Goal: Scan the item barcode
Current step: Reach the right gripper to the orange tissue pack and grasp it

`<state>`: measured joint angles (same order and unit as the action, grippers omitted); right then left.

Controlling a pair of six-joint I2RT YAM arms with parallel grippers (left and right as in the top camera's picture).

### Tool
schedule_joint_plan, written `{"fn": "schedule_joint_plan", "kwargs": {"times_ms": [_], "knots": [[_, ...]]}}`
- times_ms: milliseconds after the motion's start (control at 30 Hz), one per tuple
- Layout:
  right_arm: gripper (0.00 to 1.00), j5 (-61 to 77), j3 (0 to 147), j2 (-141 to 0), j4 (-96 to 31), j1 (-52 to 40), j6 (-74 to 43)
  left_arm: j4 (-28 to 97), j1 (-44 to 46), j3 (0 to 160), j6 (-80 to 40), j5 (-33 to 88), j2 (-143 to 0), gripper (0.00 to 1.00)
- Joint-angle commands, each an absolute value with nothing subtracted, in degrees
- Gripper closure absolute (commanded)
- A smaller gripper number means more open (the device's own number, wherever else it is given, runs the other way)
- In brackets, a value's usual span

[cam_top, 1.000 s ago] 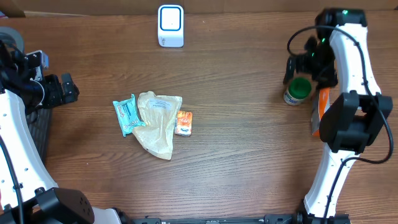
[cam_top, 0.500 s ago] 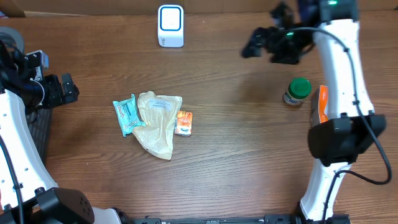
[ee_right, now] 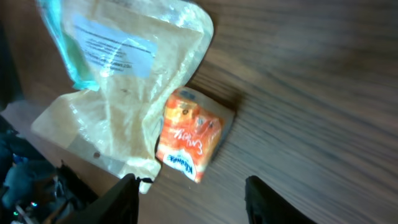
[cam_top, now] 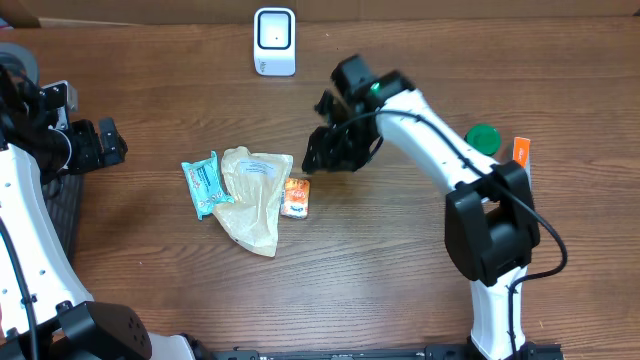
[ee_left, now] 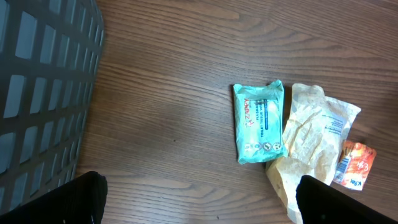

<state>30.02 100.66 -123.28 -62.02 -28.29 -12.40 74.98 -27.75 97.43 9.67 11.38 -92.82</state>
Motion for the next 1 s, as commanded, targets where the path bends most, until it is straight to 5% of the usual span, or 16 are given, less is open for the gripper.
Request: {"fn": "schedule_joint_plan", "kwargs": {"times_ms": [0,500,633,700,967], "knots": [[0.53,29.43,96.95,-122.91,-59.0,-29.23,-19.68,74.89,-27.35,97.38,11.18,11.84,-92.51,0.01],[0.68,34.46,83.2,-123.22,-42.89,-33.08,-30.37,74.89,-27.35,97.38,11.18,11.84,-92.53,0.0],[0.8,34.65,82.39,-123.22,-41.6,-33.5,-32.29,74.89,-27.35,97.38,11.2,11.84,-92.51,0.01],[0.96,34.65,82.39,-123.22,-41.32,-33.47,-33.08,74.89,-27.35,97.38,11.18,11.84,-92.51,0.0],[0.96,50.26,83.74,-121.36,-40.12,-30.33,-25.52,74.89,-27.35,97.38,11.2,11.84,-92.51,0.0]]}}
